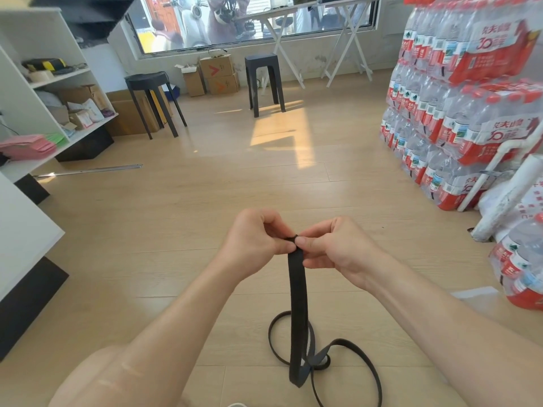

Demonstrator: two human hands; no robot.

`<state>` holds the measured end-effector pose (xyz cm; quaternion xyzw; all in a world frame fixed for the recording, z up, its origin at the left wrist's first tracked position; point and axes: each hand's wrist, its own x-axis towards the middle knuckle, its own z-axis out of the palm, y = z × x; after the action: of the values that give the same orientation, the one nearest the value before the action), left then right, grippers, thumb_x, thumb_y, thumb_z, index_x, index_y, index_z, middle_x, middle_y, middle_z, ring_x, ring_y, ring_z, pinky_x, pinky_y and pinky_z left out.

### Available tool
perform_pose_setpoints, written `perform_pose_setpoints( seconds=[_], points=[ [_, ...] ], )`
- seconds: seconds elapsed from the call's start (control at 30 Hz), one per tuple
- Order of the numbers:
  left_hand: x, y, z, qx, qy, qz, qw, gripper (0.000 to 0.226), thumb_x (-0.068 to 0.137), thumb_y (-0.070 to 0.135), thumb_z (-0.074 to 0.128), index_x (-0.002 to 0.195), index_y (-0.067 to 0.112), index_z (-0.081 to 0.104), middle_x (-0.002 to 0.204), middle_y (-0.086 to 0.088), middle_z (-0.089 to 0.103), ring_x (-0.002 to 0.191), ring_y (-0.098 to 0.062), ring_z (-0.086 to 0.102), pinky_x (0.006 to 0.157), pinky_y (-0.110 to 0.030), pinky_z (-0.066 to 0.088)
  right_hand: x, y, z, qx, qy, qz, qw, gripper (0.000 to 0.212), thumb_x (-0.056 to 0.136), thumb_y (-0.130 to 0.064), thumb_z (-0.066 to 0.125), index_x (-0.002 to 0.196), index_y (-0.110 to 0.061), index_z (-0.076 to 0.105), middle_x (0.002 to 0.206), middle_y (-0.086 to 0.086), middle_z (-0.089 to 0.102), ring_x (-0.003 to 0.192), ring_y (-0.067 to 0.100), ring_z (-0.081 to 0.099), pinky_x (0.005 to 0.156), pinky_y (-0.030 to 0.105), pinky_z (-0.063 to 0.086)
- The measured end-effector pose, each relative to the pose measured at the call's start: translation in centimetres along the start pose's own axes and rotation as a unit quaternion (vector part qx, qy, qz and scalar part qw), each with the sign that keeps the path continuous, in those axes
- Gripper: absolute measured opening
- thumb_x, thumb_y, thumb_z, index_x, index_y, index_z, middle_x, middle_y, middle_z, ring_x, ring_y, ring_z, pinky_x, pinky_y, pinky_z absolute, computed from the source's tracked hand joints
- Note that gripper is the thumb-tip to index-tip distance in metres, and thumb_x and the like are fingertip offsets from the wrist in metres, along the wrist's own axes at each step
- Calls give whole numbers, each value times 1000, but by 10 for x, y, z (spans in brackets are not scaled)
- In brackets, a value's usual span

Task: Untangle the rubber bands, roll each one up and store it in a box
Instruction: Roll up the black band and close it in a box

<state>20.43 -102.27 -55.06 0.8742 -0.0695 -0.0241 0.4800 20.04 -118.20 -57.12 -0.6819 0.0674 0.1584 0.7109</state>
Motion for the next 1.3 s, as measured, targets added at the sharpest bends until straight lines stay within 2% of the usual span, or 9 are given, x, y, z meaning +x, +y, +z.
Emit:
perform_pose_setpoints(
  seconds=[0.1,0.2,0.47,0.57,0.73,0.93,1.03,1.2,1.3],
  points=[
    [2,-2,-10,-82,-34,-17,996,23,68,0,81,82,17,74,76,3,66,68,-6,63,73,-20,55,2,-2,-1,-12,2,-30,999,19,84,0,71,102,6,68,78,13,71,60,13,68,54,23,54],
    [2,-3,-13,-69,-69,-22,995,26,73,5,79,86,27,76,88,-1,64,74,-12,65,85,-30,55,3,-2,1,-33,-10,-53,998,17,84,0,70,102,3,69,79,10,71,60,7,67,57,22,54],
    [4,0,-17,-25,-94,1,995,27,72,-7,74,84,17,73,76,-8,61,71,-19,59,80,-46,54,2,-3,1,-35,-59,-69,995,24,83,-1,72,105,-8,64,75,5,72,69,10,67,61,21,50],
    [4,1,-14,-1,-97,22,995,26,70,-11,72,83,11,70,74,-5,57,69,-19,57,77,-47,54,3,-2,-1,-31,-81,-50,995,31,83,-3,73,110,-13,60,75,3,71,69,12,64,64,24,48],
    [4,2,-21,21,-147,31,988,26,69,-3,79,84,17,74,76,-9,62,71,-17,60,78,-42,56,2,-3,-4,-35,-130,-45,990,26,88,-2,67,110,-13,59,84,10,74,76,17,69,66,24,49],
    [2,6,-20,82,-97,51,991,30,60,2,86,77,23,75,68,-1,64,63,-9,57,70,-35,55,2,-8,-8,-33,-181,-8,983,25,91,-10,64,114,-1,63,76,1,71,72,11,67,73,25,51],
    [0,7,-20,123,-107,70,984,31,59,4,87,78,25,76,72,-6,66,63,-8,54,67,-30,55,2,-9,-9,-33,-215,13,976,24,90,-12,65,109,1,69,83,4,72,77,12,67,77,25,51],
    [1,7,-19,96,-86,58,990,31,62,3,85,79,27,75,69,4,60,65,-8,56,72,-32,57,5,-3,-4,-27,-142,-29,989,12,89,-2,64,100,-2,69,86,10,71,80,17,69,80,29,53],
    [2,4,-20,11,-81,34,996,27,68,3,82,88,20,73,72,2,62,67,-12,60,77,-37,56,4,-2,-1,-8,-90,-60,994,10,89,0,63,96,-5,68,85,10,72,77,15,69,70,24,53]
  ],
)
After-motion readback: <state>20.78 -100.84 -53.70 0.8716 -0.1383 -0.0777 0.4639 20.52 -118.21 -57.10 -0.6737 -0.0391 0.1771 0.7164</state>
